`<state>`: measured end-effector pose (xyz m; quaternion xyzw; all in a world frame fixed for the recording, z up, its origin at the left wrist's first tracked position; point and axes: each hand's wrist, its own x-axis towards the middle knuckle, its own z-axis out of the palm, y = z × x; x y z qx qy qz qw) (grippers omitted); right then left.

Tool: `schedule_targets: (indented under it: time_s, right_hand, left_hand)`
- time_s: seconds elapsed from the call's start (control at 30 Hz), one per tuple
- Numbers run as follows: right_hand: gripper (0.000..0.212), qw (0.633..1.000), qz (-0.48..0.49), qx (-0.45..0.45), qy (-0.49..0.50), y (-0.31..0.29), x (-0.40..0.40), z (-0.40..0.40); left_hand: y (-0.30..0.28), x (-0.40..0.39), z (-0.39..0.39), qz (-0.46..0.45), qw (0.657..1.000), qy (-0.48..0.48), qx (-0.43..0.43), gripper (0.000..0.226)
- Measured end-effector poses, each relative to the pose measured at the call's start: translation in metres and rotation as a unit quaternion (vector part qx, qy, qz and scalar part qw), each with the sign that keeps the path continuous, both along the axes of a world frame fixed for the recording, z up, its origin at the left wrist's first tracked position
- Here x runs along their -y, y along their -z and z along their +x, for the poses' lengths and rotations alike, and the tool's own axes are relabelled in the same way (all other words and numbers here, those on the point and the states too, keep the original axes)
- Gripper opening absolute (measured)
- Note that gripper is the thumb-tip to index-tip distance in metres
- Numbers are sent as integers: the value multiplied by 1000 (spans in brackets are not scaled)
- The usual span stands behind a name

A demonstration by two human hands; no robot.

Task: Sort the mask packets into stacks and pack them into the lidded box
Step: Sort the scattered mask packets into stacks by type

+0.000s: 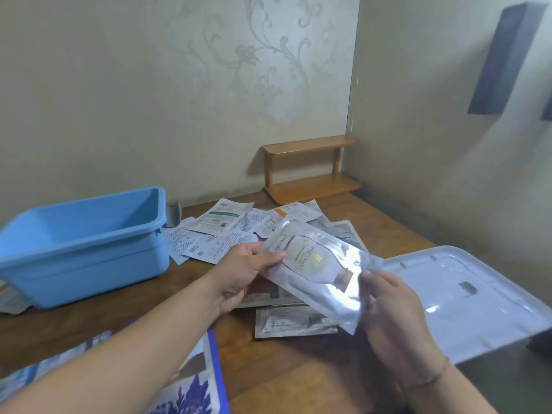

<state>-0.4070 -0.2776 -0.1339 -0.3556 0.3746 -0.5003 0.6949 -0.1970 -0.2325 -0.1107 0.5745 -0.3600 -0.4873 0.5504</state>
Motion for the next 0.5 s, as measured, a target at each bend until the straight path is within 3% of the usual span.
schedule_targets:
  time_s: [0.1,0.2,0.33,0.4,0.5]
  right_hand:
    - [23,999,-11,-22,-45,1,-5,-2]
    - [33,986,-112,-92,-85,-10,-11,-1]
    - [32,927,-213,-196,-237,-35,-9,9]
    - [31,890,-227,-255,-300,-42,-9,24]
    - [28,857,-226,-305,-348,-50,-11,50]
  left_hand:
    - [-2,-2,3,5,1000,-16,-2,9]
    - [-14,-17,10,1,999,23,-24,21]
    - [-21,-55,40,18,986,113,-122,66]
    - [-22,-74,56,50,983,144,-103,74]
    - [-21,-98,71,94,980,174,-20,59]
